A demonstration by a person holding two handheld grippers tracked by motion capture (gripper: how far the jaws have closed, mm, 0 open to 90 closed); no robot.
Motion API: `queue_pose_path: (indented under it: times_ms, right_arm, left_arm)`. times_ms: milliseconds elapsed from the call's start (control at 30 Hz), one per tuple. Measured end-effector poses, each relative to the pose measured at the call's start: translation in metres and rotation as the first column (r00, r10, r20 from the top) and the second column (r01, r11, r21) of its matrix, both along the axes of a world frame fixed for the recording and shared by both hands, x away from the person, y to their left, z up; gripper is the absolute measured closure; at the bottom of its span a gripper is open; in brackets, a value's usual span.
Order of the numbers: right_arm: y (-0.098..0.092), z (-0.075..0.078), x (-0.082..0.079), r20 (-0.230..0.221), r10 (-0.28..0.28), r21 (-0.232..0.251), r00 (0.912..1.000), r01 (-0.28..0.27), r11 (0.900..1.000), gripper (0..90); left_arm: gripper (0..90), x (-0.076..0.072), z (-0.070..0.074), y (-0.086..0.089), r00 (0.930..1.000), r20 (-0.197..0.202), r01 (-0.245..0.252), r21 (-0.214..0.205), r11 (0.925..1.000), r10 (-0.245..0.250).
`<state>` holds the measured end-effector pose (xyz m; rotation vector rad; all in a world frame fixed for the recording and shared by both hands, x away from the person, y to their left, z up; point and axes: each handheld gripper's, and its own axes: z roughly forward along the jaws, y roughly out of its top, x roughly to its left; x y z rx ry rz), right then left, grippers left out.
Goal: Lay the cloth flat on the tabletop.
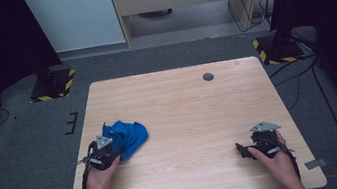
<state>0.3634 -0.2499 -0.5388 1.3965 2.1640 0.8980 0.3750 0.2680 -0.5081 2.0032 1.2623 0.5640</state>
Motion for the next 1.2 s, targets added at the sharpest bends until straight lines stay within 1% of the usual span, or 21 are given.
queue_pose_path:
  times_ms: [100, 167, 267, 300, 333, 433, 533, 567, 600, 667, 733, 800, 833, 867, 933, 1000, 1067, 1100, 1133, 1200]
  right_arm:
    - [0.0, 0.0, 0.0, 0.0, 0.0, 0.0, 1.0, 0.0, 1.0, 1.7]
    - [0.0, 0.0, 0.0, 0.0, 0.0, 0.0, 1.0, 0.0, 1.0, 1.7]
    - [0.0, 0.0, 0.0, 0.0, 0.0, 0.0, 1.0, 0.0, 1.0, 1.7]
    - [0.0, 0.0, 0.0, 0.0, 0.0, 0.0, 1.0, 0.0, 1.0, 1.7]
    - [0.0, 0.0, 0.0, 0.0, 0.0, 0.0, 1.0, 0.0, 1.0, 1.7]
    - [0.0, 0.0, 0.0, 0.0, 0.0, 0.0, 1.0, 0.0, 1.0, 1.7]
    - [0.0, 0.0, 0.0, 0.0, 0.0, 0.0, 1.0, 0.0, 1.0, 1.7]
    - [0.0, 0.0, 0.0, -0.001, -0.002, 0.0, 1.0, 0.002, 1.0, 1.4]
    - [0.0, 0.0, 0.0, -0.001, -0.002, 0.0, 1.0, 0.002, 1.0, 1.4]
    - [0.001, 0.0, 0.0, -0.003, -0.008, -0.001, 1.0, 0.008, 1.0, 1.1]
    - [0.001, 0.0, 0.0, -0.003, -0.008, -0.001, 1.0, 0.008, 1.0, 1.1]
    - [0.001, 0.0, 0.0, -0.003, -0.008, 0.0, 1.0, 0.008, 1.0, 1.1]
    - [0.001, 0.0, 0.0, -0.003, -0.008, 0.0, 1.0, 0.008, 1.0, 1.1]
    - [0.001, 0.0, 0.0, -0.003, -0.008, 0.0, 1.0, 0.008, 1.0, 1.1]
    - [0.001, 0.0, 0.0, -0.003, -0.008, -0.001, 1.0, 0.008, 1.0, 1.1]
    - [0.001, 0.0, 0.0, -0.003, -0.008, -0.001, 1.0, 0.008, 1.0, 1.1]
    - [0.001, 0.0, 0.0, -0.003, -0.008, 0.0, 1.0, 0.008, 1.0, 1.1]
    - [0.002, 0.0, 0.0, -0.004, -0.01, 0.0, 0.9999, 0.01, 1.0, 1.1]
    - [0.002, 0.0, 0.0, -0.004, -0.01, 0.0, 0.9999, 0.01, 1.0, 1.1]
    - [0.002, 0.0, 0.0, -0.004, -0.01, 0.001, 0.9999, 0.01, 1.0, 1.0]
  left_arm:
    - [71.6, -0.003, 0.01, -0.017, 0.9987, 0.026, 0.044, -0.018, 0.9989, -0.044]
    - [71.6, -0.004, 0.015, -0.03, 0.9968, 0.037, 0.072, -0.04, 0.9966, -0.071]
    - [71.6, -0.007, 0.022, -0.05, 0.9916, 0.056, 0.12, -0.048, 0.9917, -0.117]
    - [71.6, -0.009, 0.025, -0.063, 0.9878, 0.065, 0.145, -0.047, 0.9884, -0.141]
    - [71.6, -0.009, 0.025, -0.063, 0.9878, 0.065, 0.145, -0.047, 0.9884, -0.141]
    - [71.6, -0.012, 0.029, -0.084, 0.9795, 0.075, 0.191, -0.044, 0.9806, -0.187]
    - [71.6, -0.014, 0.031, -0.1, 0.9726, 0.083, 0.221, -0.036, 0.9746, -0.217]
    - [71.6, -0.013, 0.032, -0.11, 0.9679, 0.084, 0.24, -0.024, 0.9706, -0.237]
    - [71.6, -0.013, 0.032, -0.11, 0.9679, 0.084, 0.24, -0.024, 0.9706, -0.237]
    - [71.6, -0.013, 0.033, -0.119, 0.965, 0.083, 0.252, -0.036, 0.967, -0.249]
    - [71.6, -0.014, 0.034, -0.128, 0.961, 0.084, 0.267, -0.035, 0.963, -0.264]
    - [71.6, -0.016, 0.034, -0.139, 0.9548, 0.085, 0.289, -0.04, 0.9566, -0.285]
    - [71.5, -0.018, 0.034, -0.149, 0.9487, 0.083, 0.309, -0.039, 0.9503, -0.305]
    - [71.5, -0.018, 0.034, -0.149, 0.9487, 0.083, 0.309, -0.039, 0.9503, -0.305]
    - [71.4, -0.019, 0.031, -0.159, 0.9437, 0.081, 0.325, -0.039, 0.9451, -0.321]
    - [71.3, -0.021, 0.028, -0.167, 0.9404, 0.074, 0.335, -0.034, 0.9415, -0.332]
    - [70.9, -0.022, 0.022, -0.174, 0.9384, 0.056, 0.343, -0.02, 0.9393, -0.341]
    - [68.4, -0.022, 0.017, -0.177, 0.9395, 0.039, 0.341, -0.007, 0.9401, -0.34]
    - [68.4, -0.022, 0.011, -0.178, 0.9432, 0.019, 0.332, 0.007, 0.9434, -0.332]
    - [63.4, -0.021, 0.0, -0.179, 0.9512, -0.001, 0.309, 0.017, 0.951, -0.309]
